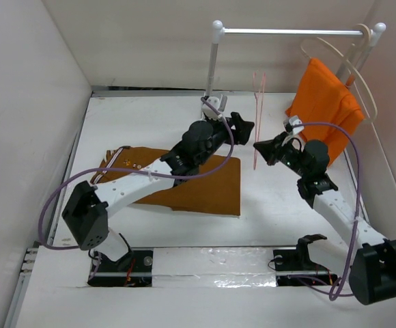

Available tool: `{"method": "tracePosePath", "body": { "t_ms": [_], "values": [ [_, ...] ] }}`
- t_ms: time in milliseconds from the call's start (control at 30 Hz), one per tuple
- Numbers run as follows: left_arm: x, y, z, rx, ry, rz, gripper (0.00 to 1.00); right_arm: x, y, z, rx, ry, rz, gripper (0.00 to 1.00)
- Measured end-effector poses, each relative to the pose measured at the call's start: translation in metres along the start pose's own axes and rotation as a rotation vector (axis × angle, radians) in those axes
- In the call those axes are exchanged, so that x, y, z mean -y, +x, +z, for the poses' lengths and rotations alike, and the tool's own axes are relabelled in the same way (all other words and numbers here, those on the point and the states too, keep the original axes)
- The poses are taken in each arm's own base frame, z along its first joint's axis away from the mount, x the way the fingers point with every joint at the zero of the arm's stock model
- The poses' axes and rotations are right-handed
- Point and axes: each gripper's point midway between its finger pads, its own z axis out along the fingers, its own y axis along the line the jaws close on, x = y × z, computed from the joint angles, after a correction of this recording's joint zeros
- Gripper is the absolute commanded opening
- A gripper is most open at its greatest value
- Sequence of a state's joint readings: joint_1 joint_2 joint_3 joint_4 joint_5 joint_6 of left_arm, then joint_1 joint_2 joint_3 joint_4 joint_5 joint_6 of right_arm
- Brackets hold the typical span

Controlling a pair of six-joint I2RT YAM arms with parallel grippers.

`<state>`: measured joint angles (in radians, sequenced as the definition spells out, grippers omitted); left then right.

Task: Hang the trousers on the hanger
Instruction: Pick up the hanger from the clothesline.

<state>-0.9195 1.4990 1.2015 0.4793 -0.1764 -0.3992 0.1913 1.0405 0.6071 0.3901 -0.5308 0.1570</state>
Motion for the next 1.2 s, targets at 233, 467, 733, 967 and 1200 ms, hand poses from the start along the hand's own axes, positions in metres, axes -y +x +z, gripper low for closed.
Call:
{"method": "tracePosePath", "body": {
  "t_ms": [233, 467, 733, 967, 1200],
  "values": [
    [-0.022, 0.044, 0.038, -0.073, -0.117, 0.068, 0.62, -0.021, 0.039, -0.012, -0.053, 0.002, 0.013, 0.00],
    [-0.044, 0.074, 0.058, -0.112, -0.230, 0.111, 0.54, -0.030, 0.069, -0.016, -0.109, 0.012, 0.030, 0.00],
    [-0.056, 0.070, 0.070, -0.067, -0.311, 0.126, 0.32, -0.042, 0.074, -0.016, -0.112, 0.006, 0.023, 0.00],
    [-0.061, 0.081, 0.075, -0.068, -0.331, 0.107, 0.00, -0.042, 0.077, -0.022, -0.106, 0.029, 0.021, 0.18],
    [-0.069, 0.121, 0.042, -0.105, -0.329, 0.040, 0.00, -0.043, 0.073, -0.045, -0.114, 0.069, 0.009, 0.79]
  ]
}}
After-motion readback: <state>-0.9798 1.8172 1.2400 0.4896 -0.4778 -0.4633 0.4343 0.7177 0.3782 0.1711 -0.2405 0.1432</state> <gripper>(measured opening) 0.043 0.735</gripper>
